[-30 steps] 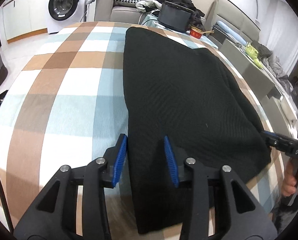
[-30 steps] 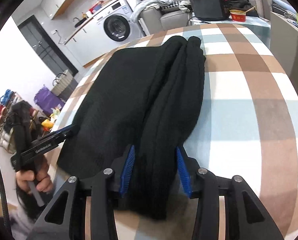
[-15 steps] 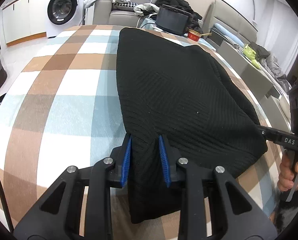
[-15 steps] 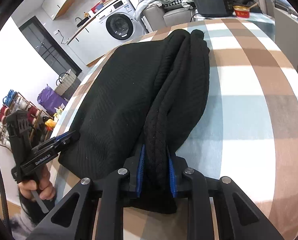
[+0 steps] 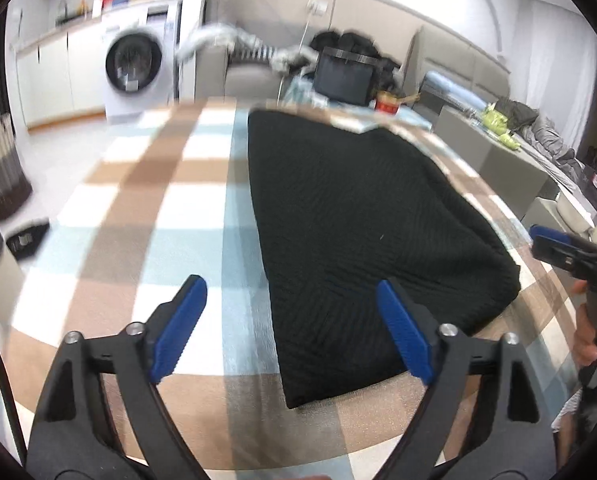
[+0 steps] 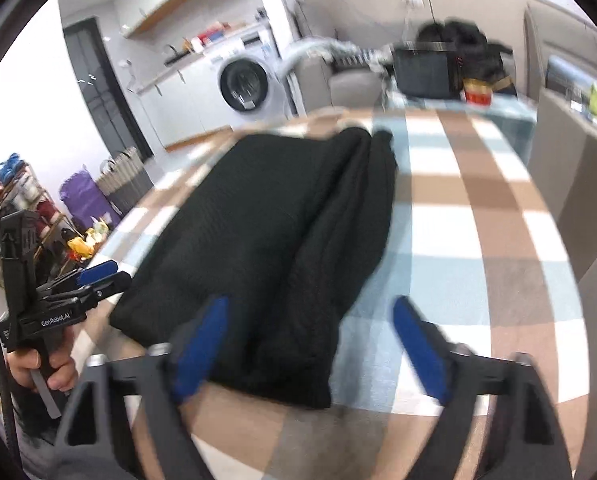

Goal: Fold small clothes

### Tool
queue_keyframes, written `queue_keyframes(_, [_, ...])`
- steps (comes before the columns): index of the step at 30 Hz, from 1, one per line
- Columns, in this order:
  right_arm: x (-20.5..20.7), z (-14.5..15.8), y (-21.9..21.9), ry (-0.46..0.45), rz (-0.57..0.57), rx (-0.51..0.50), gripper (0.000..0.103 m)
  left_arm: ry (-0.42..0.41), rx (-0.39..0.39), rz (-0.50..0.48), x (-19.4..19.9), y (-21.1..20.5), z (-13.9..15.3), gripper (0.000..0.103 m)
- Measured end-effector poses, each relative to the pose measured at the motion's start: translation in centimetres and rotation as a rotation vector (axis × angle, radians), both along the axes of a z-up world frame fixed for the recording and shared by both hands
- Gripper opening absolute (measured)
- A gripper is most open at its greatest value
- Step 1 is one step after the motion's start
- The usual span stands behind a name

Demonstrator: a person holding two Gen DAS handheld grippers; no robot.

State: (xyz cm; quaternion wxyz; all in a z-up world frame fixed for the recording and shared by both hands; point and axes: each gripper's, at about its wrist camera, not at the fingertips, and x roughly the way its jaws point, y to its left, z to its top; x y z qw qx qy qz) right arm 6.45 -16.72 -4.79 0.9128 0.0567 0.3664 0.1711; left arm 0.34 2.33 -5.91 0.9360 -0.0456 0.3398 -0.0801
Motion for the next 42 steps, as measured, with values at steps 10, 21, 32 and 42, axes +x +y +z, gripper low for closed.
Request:
queue_keyframes(10, [-3.1, 1.2, 2.5, -0.194, 0.054, -0.076, 0.103, -0.138, 0.014, 0.026, -2.3, 0.2, 1.9, 0.101])
queue_keyframes(21, [-3.9, 1.3, 2.1, -0.264, 0.055, -0.001, 0.103, -0.199, 0.017, 0.035, -3.2, 0.0, 1.8, 0.102])
queue_keyframes(32, [-4.2, 0.6, 2.2, -0.303, 0.068, 0.039, 0.103, -0.213, 0.003, 0.033, -3.5, 0.2, 1.9, 0.102])
queue_keyframes(42, [-4.6, 0.6, 2.0, -0.324, 0.062, 0.045, 0.103, -0.226, 0.017, 0.035, -3.4, 0.0, 2.0, 0.102])
